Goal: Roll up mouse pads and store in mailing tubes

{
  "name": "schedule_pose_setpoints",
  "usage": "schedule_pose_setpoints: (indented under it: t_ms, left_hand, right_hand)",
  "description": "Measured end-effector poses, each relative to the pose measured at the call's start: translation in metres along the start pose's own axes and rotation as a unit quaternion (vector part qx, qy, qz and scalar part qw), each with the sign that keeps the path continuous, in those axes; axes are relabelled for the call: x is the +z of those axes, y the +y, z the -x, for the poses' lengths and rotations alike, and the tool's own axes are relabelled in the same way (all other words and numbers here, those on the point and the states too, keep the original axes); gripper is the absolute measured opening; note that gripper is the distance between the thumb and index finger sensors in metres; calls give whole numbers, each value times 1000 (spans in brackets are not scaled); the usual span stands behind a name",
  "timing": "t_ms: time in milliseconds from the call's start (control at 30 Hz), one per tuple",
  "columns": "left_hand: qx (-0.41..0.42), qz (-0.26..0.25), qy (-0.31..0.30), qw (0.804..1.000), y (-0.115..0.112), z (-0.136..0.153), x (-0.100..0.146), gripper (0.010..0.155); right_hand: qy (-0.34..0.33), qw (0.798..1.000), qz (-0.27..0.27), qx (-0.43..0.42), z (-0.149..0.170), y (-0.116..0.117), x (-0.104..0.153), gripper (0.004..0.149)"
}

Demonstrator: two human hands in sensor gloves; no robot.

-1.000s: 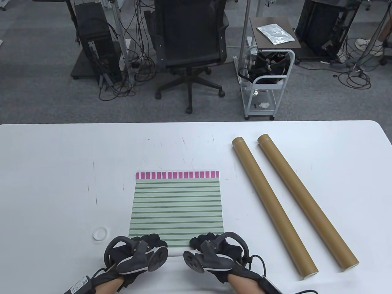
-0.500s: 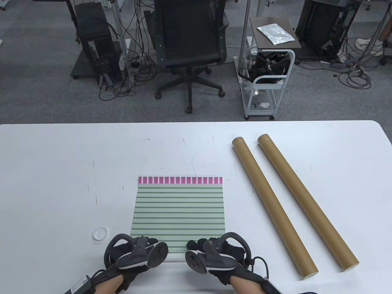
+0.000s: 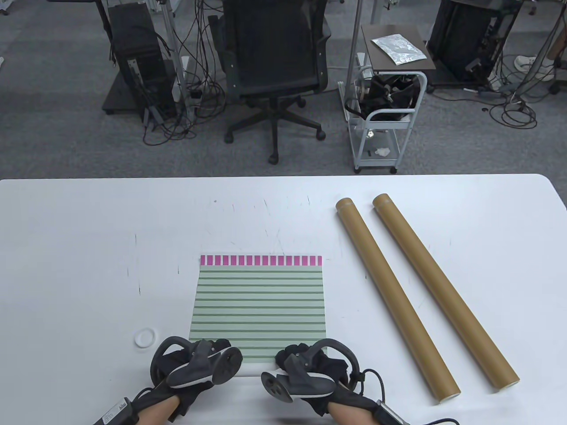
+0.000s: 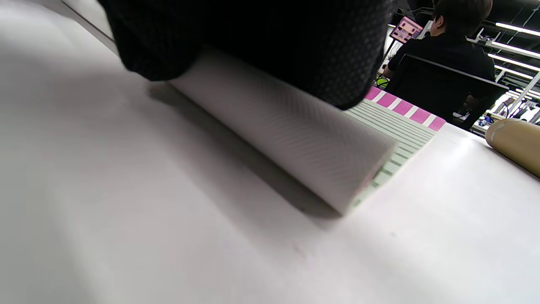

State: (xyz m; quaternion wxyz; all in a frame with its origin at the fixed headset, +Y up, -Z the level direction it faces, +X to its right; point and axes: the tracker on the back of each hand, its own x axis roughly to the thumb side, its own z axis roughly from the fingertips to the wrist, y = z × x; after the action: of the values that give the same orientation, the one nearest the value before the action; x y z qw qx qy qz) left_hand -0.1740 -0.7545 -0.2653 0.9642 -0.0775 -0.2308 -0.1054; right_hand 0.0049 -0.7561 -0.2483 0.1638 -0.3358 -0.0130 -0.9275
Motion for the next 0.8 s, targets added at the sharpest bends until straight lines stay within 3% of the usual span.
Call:
schedule_pose_setpoints:
  t_ms: [67, 133, 367, 500, 633, 800]
  left_hand:
    - [-8, 0, -4, 1000, -1, -1, 1, 53]
    - [-37, -14, -1, 999, -3, -3, 3, 54]
    - [-36, -15, 3, 999, -5, -1, 1, 49]
    - [-38, -16, 2, 999, -4, 0, 1, 48]
    - [-6, 19, -16, 1000, -2, 1, 1, 52]
    - [-57, -13, -14, 998, -2, -11, 7, 46]
  right_hand:
    - [1, 1000, -3, -1, 0, 0, -1, 50]
    - [4, 1000, -5, -7, 1, 0, -2, 50]
    - [36, 999, 21, 3, 9, -1, 6, 61]
    - [44, 999, 19, -19, 10, 1, 4, 51]
    - [28, 999, 11, -28, 10, 0, 4, 50]
    - [36, 998, 10, -44, 13, 3, 0, 48]
